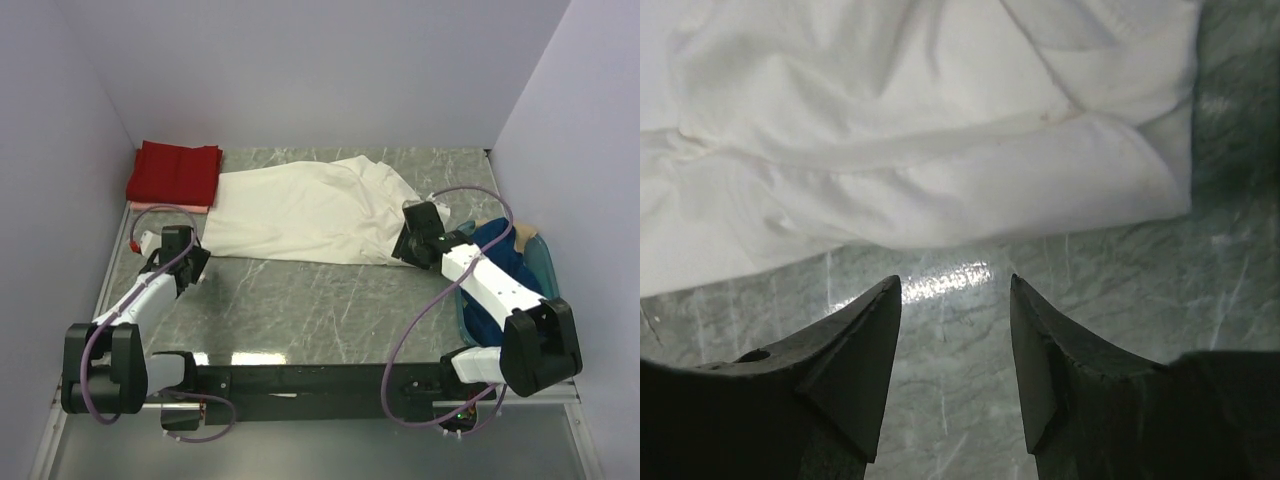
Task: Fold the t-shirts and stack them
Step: Fold the tshirt
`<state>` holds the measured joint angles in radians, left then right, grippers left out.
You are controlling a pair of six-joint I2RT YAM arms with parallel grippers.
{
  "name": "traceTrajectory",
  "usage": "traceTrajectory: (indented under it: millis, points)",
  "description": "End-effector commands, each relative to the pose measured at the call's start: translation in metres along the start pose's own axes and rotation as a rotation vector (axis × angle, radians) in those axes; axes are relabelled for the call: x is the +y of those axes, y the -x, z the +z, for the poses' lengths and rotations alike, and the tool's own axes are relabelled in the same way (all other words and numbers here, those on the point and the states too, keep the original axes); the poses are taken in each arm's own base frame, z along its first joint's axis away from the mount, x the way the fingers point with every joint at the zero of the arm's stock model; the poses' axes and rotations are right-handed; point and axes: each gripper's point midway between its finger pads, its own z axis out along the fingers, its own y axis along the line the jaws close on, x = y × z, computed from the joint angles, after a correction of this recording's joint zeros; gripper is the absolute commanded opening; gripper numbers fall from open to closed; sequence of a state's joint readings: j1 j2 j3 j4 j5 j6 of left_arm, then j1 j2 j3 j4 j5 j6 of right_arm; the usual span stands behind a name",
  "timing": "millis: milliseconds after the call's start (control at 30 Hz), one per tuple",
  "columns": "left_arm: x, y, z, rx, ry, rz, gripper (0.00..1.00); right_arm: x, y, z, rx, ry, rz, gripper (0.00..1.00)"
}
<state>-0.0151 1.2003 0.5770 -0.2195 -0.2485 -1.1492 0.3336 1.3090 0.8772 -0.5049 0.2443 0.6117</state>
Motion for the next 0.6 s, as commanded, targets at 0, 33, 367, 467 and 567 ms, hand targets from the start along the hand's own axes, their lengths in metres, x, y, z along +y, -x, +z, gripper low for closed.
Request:
traceTrajectory:
  millis: [0,33,367,467,567]
  points:
    - [-0.019,0.009,0.003,-0.036,-0.095,-0.040,0.49,0.013,0.005,-0.004,-0.035,0.085,0.072,0.55]
    - [-0.023,0.010,0.005,-0.040,-0.115,-0.042,0.49,0.010,0.000,-0.002,-0.028,0.081,0.080,0.55]
    - [-0.028,0.012,0.029,-0.023,-0.181,-0.101,0.47,-0.006,-0.020,0.004,0.005,0.105,0.153,0.54]
    - [-0.025,0.005,0.037,0.001,-0.165,-0.103,0.46,-0.006,-0.022,0.006,0.017,0.113,0.161,0.54]
    - [-0.018,0.003,0.044,0.006,-0.127,-0.109,0.45,-0.008,-0.022,0.006,0.017,0.112,0.164,0.54]
